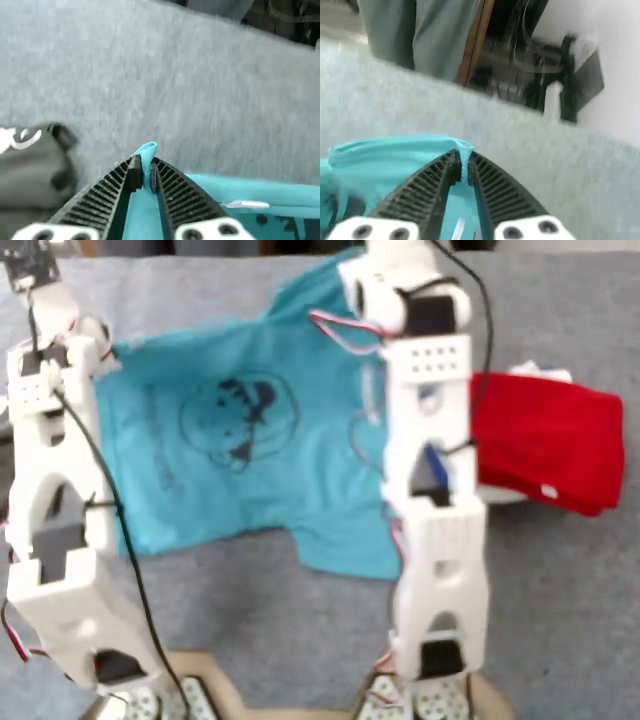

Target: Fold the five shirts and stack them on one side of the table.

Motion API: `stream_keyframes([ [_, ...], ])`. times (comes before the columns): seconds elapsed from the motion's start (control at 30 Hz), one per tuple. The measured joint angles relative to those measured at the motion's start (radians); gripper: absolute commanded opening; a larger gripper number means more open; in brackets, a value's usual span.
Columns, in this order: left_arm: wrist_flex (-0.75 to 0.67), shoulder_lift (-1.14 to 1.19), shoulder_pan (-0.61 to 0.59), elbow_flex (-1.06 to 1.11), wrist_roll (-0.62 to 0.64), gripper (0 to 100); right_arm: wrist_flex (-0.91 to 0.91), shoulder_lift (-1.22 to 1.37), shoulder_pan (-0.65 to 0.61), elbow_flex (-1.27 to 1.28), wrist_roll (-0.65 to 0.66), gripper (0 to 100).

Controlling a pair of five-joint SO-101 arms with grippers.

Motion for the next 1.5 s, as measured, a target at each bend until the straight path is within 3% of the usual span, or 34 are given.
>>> stream_keyframes([
  [0.17,0.184,-0.002,0.029,0.043,-0.063,3,0.236,0.044,0.008,-0.021,0.032,1.4],
  [0.33,0.204,-0.002,0.068,0.232,-0.077,3,0.417,0.106,0.008,-0.017,0.097,1.4],
  [0.5,0.172,-0.002,0.063,0.396,-0.077,3,0.439,0.138,0.009,0.014,0.087,1.4],
  [0.73,0.153,-0.103,0.052,0.559,-0.078,3,0.439,0.081,0.015,0.172,0.08,1.4],
  [0.97,0.152,-0.278,0.026,0.692,-0.126,3,0.428,-0.187,0.063,0.499,0.144,1.4],
  [1.17,0.055,-0.334,-0.049,0.792,-0.157,3,0.393,-0.413,0.118,0.789,0.209,1.4],
  [1.33,0.023,-0.334,-0.08,0.852,-0.196,3,0.195,-0.612,0.117,1.168,0.213,1.4],
  [1.5,0.018,-0.334,-0.035,0.87,-0.209,3,0.006,-0.801,0.127,1.534,0.213,1.4],
])
